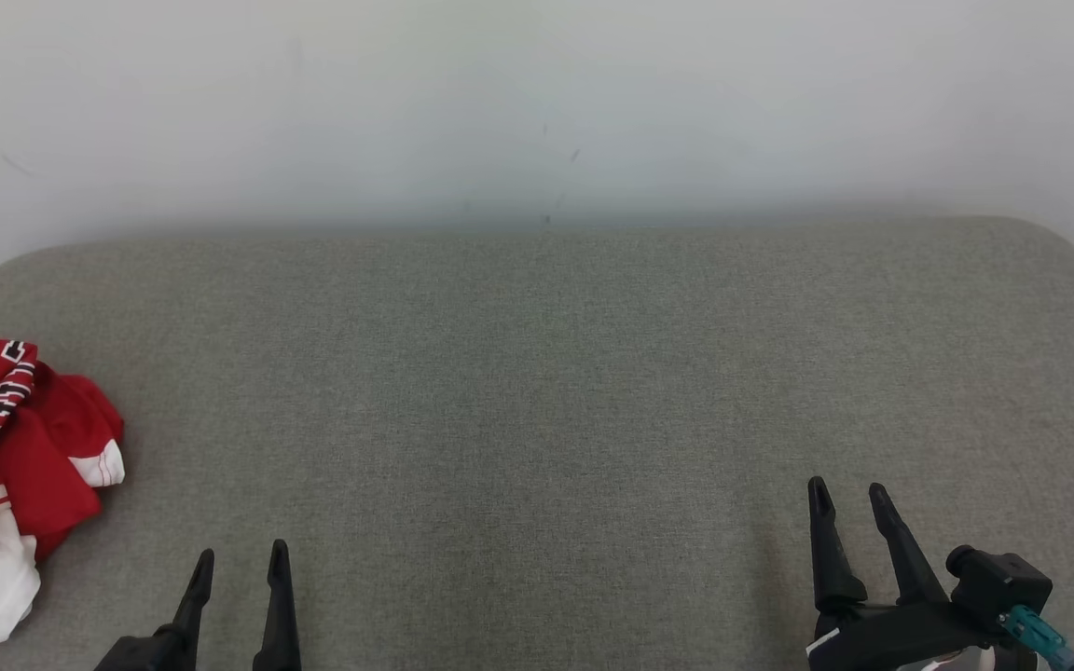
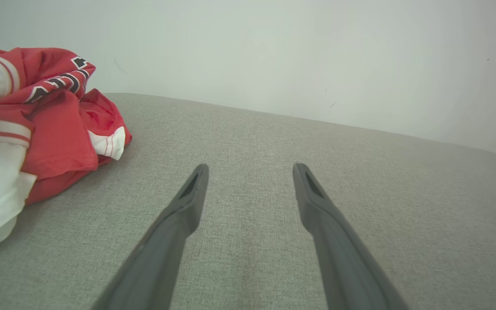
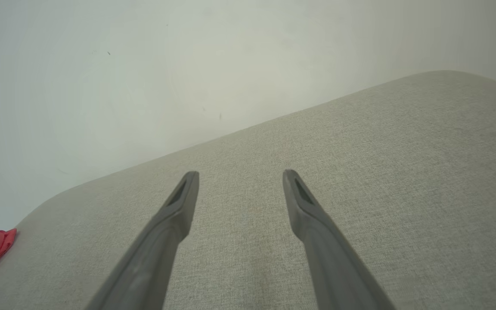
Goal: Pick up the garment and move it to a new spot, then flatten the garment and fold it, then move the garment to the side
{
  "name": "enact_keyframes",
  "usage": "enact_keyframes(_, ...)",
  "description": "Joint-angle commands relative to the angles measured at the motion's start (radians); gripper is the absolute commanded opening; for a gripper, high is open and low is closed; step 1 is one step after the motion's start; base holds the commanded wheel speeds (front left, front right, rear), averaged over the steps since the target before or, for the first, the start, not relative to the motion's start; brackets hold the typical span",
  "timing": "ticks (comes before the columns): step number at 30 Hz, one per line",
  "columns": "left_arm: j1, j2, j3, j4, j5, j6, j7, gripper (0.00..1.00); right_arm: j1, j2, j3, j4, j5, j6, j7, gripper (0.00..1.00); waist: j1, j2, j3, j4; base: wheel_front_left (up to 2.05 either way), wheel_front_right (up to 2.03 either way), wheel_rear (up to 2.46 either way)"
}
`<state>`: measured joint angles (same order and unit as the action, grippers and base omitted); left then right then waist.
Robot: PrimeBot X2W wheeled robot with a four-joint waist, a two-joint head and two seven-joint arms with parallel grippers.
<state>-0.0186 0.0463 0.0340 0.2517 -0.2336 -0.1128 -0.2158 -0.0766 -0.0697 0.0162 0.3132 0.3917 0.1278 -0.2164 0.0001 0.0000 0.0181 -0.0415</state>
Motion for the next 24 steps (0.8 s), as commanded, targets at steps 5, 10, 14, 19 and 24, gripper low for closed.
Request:
enact_keyframes(5,0.015,0.006,-0.003,0.002,0.060,0.007,-0.019,1.00,0.004,0.004,-0.006,0.004,-0.063,0.004,-0.018,1.00,-0.0001,0.0000,0.001,-0.004,0.00,0.00,0.00)
enact_keyframes(10,0.015,0.006,-0.004,0.004,0.100,0.009,-0.029,1.00,0.006,0.007,-0.013,0.010,-0.105,0.004,-0.027,1.00,-0.0001,0.0000,0.001,-0.007,0.00,0.00,0.00)
enact_keyframes(14,0.018,0.006,-0.003,0.008,0.129,0.012,-0.036,1.00,0.006,0.009,-0.017,0.015,-0.142,0.004,-0.034,1.00,-0.0001,0.0000,0.001,-0.010,0.00,0.00,0.00)
enact_keyframes(19,0.021,0.006,-0.007,0.009,0.161,0.014,-0.044,1.00,0.006,0.010,-0.020,0.021,-0.181,0.004,-0.043,1.00,-0.0001,0.0000,0.000,-0.012,0.00,0.00,0.00)
enact_keyframes(24,0.026,0.006,-0.009,0.013,0.195,0.015,-0.052,1.00,0.004,0.006,-0.013,0.033,-0.229,0.005,-0.051,1.00,-0.0001,0.0000,0.000,-0.013,0.00,0.00,0.00)
